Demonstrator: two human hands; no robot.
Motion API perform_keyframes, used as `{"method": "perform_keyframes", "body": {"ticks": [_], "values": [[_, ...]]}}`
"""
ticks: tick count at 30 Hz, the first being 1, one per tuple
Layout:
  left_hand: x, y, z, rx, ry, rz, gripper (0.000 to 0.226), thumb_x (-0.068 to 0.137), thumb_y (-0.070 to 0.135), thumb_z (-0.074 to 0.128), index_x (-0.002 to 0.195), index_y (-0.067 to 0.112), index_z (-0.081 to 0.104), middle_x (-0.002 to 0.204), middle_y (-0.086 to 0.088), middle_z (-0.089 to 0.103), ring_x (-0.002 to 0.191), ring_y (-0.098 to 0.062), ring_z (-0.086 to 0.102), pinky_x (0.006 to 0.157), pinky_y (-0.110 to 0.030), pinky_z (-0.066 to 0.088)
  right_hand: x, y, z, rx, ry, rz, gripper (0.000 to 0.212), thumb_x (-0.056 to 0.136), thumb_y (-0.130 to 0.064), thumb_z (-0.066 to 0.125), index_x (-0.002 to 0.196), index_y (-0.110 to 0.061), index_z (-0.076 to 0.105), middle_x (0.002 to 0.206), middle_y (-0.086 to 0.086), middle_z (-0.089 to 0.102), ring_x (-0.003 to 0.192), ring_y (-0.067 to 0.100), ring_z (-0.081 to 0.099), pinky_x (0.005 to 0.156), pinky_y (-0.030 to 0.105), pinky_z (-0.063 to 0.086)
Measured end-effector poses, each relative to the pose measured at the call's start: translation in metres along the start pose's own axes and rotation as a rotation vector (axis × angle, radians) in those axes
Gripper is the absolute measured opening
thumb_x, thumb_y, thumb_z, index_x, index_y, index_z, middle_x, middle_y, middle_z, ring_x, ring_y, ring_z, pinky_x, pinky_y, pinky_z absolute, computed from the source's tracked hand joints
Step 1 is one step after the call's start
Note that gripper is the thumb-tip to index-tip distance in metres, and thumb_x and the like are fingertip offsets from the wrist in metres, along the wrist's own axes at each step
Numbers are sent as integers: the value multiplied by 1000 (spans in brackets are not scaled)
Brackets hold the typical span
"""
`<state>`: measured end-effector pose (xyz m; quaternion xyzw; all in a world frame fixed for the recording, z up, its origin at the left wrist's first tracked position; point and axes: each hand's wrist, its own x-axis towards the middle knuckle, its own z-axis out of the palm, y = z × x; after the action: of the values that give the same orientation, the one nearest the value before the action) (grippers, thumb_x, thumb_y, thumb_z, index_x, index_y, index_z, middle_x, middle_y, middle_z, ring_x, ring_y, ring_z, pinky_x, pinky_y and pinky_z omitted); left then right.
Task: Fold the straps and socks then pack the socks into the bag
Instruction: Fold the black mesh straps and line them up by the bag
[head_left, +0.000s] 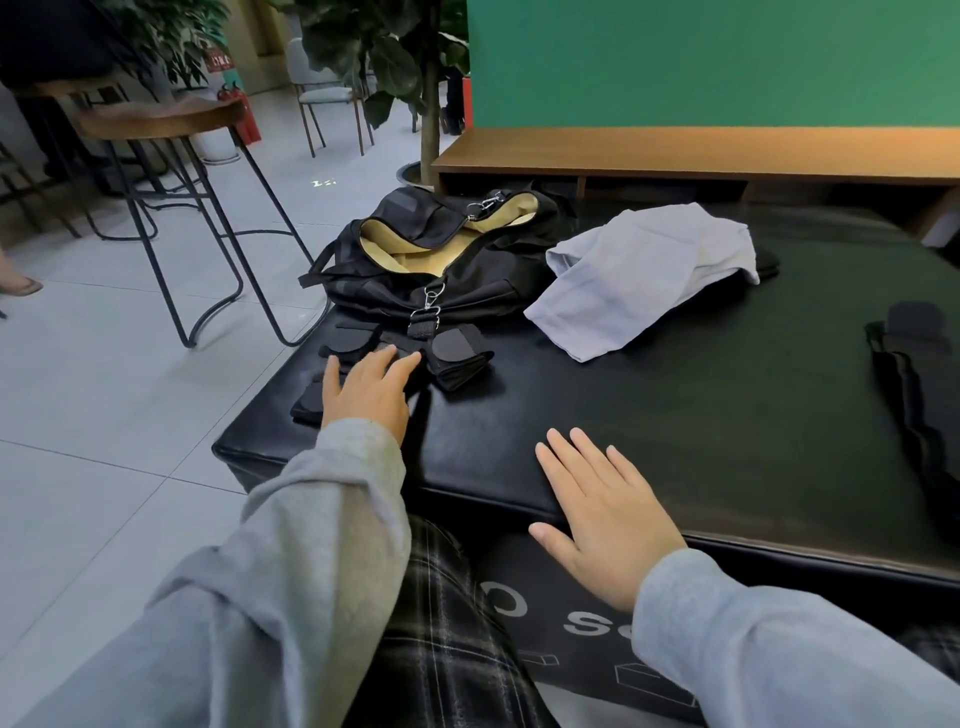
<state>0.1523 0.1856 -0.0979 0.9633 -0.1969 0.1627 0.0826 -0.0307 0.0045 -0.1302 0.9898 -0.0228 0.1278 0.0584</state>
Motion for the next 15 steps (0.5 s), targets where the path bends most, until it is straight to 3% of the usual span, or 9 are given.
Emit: {"method": "perform_keyframes", "body": {"ticks": [3,6,9,12,15], "values": [[15,-6,2,50,-83,78,53,95,12,44,143,29,31,150,2,29,133,-23,32,110,-37,17,0,0,-1,11,-11,0,69,82,-54,33,128,-9,57,134,7,55,124,27,52,98,41,27],[21,-8,-1,-6,-45,75,46,95,15,47,141,18,38,144,-4,40,127,-30,37,101,-40,30,-1,0,0,23,-13,-9,68,82,-53,34,130,-10,56,136,7,53,126,27,50,98,43,27],[22,-7,-2,-44,66,91,39,94,10,50,133,14,48,133,-6,53,123,-31,41,98,-41,30,-2,0,1,29,-10,-18,67,83,-53,34,131,-11,54,137,7,52,127,28,48,99,43,27],[25,-7,-2,-74,85,129,48,86,5,56,132,16,49,136,-3,50,128,-27,38,104,-38,22,-2,0,1,37,-7,-24,67,83,-53,35,131,-11,54,138,7,51,128,28,48,99,43,28],[26,3,-8,-129,45,241,65,77,27,63,138,23,40,148,2,34,139,-20,23,113,-41,3,-2,0,1,42,-7,-23,66,83,-53,35,131,-11,55,138,7,52,128,28,48,99,44,28]]}}
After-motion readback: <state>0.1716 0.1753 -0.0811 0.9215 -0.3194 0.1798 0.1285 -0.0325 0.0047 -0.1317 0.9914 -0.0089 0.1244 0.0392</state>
